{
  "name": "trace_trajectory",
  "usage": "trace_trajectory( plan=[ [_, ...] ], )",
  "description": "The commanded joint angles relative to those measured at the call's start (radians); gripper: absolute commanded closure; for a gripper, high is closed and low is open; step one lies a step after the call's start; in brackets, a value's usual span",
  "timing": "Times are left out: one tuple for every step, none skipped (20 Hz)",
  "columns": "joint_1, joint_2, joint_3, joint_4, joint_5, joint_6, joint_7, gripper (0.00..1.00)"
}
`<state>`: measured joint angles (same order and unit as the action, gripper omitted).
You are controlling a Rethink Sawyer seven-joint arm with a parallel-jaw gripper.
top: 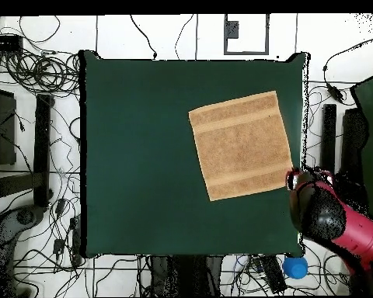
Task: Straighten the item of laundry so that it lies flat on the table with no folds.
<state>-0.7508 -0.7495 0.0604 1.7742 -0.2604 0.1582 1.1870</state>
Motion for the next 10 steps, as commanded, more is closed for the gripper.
trace_trajectory(
  plan=[
    [0.029,-0.008,0.13,0.201,0.057,-0.001,0.245,0.0],
    [0.066,-0.008,0.091,0.198,0.066,0.003,0.271,0.0],
    [0.098,-0.006,0.063,0.204,0.069,-0.035,0.301,0.0],
    [0.115,-0.004,0.047,0.205,0.082,-0.031,0.314,0.0],
    [0.138,-0.003,0.026,0.207,0.09,-0.044,0.331,0.0],
    [0.153,-0.003,0.012,0.207,0.097,-0.051,0.336,0.0],
    [0.165,-0.004,0.0,0.208,0.108,-0.046,0.34,0.0],
    [0.178,-0.004,-0.011,0.209,0.118,-0.041,0.345,0.0],
    [0.192,-0.003,-0.025,0.207,0.123,-0.052,0.347,0.0],
    [0.194,-0.001,-0.026,0.205,0.128,-0.052,0.342,0.0]
  ],
)
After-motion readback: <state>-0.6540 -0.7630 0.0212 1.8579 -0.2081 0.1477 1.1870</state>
